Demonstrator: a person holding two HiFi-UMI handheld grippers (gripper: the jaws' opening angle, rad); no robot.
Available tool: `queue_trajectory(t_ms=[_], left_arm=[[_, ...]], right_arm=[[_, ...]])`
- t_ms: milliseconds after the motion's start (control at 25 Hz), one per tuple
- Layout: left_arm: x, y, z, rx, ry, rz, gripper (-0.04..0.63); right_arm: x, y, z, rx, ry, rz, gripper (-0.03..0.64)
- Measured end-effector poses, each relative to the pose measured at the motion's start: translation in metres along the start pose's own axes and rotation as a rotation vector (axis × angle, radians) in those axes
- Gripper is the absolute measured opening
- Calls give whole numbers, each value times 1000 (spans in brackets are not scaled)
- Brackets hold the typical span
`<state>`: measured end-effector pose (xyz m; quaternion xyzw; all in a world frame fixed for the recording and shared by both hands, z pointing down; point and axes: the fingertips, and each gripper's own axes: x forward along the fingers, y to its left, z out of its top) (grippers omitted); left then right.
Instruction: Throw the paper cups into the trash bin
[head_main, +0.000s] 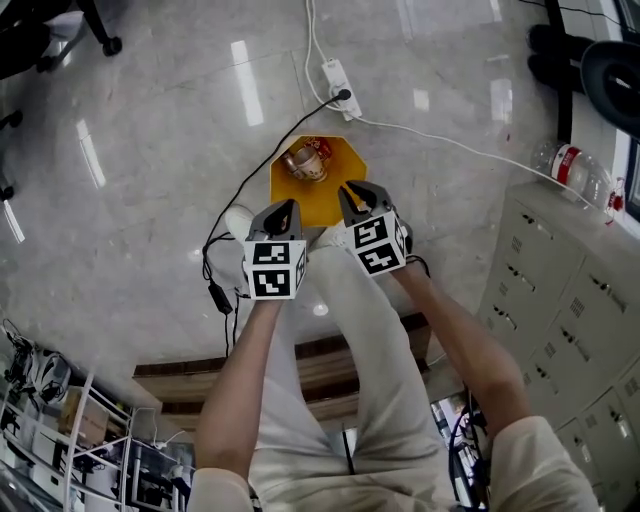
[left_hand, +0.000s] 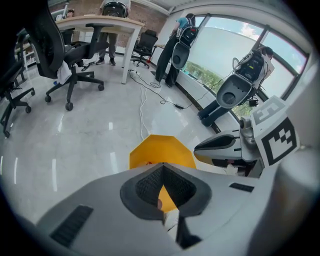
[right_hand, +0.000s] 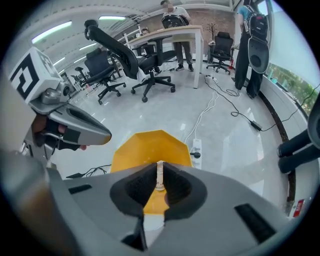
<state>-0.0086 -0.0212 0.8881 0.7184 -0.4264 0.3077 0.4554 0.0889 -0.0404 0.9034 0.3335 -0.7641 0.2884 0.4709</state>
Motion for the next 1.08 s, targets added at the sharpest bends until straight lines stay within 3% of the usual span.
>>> queue_trajectory(t_ms=[160, 640, 880, 1080], left_arm=[[-33, -6, 28, 25, -41, -6, 5], [-148, -52, 96, 54, -102, -16, 5], [-222, -94, 124, 45, -155, -55, 5], [-296, -148, 143, 86, -222, -99, 5]], right_arm=[[-24, 1, 18, -9, -5, -5, 11], [-150, 18, 86, -36, -65, 16, 8], [-229, 37, 117, -68, -123, 68, 8], [-314, 59, 135, -120, -179, 114, 8]])
